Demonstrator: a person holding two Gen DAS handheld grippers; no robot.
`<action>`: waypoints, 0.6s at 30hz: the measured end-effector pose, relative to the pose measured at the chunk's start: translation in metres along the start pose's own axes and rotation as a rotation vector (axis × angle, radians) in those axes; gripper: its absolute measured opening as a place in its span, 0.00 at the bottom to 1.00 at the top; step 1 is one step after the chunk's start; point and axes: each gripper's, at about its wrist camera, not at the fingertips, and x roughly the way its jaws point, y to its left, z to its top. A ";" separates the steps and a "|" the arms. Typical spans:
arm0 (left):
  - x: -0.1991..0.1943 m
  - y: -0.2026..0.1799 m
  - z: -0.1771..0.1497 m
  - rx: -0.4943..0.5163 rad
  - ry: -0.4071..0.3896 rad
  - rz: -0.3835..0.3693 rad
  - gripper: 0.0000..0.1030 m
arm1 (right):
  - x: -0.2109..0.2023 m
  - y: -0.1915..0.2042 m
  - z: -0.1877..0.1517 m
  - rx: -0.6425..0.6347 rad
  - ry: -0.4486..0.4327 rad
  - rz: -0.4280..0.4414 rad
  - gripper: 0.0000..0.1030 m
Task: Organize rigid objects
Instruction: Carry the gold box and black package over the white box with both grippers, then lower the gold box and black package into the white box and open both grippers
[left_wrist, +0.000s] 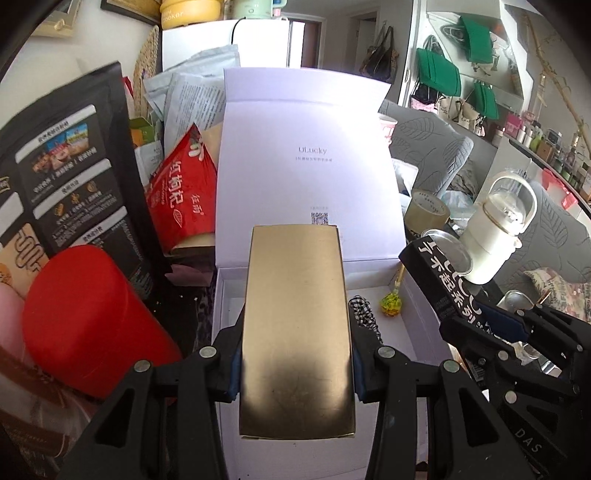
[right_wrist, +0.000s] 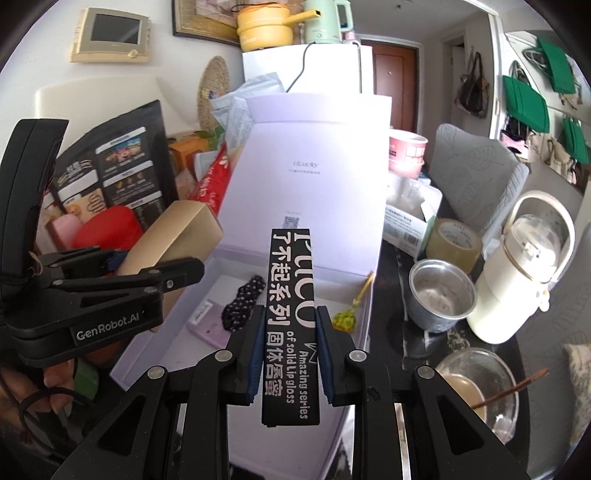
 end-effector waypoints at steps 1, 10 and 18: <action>0.004 0.000 0.000 0.001 0.009 -0.003 0.42 | 0.003 -0.001 0.000 0.002 0.006 -0.002 0.24; 0.035 0.003 0.000 0.006 0.079 -0.003 0.42 | 0.046 -0.006 -0.002 0.005 0.101 -0.039 0.25; 0.052 0.004 -0.001 -0.002 0.119 -0.002 0.42 | 0.066 -0.005 -0.008 -0.024 0.141 -0.026 0.25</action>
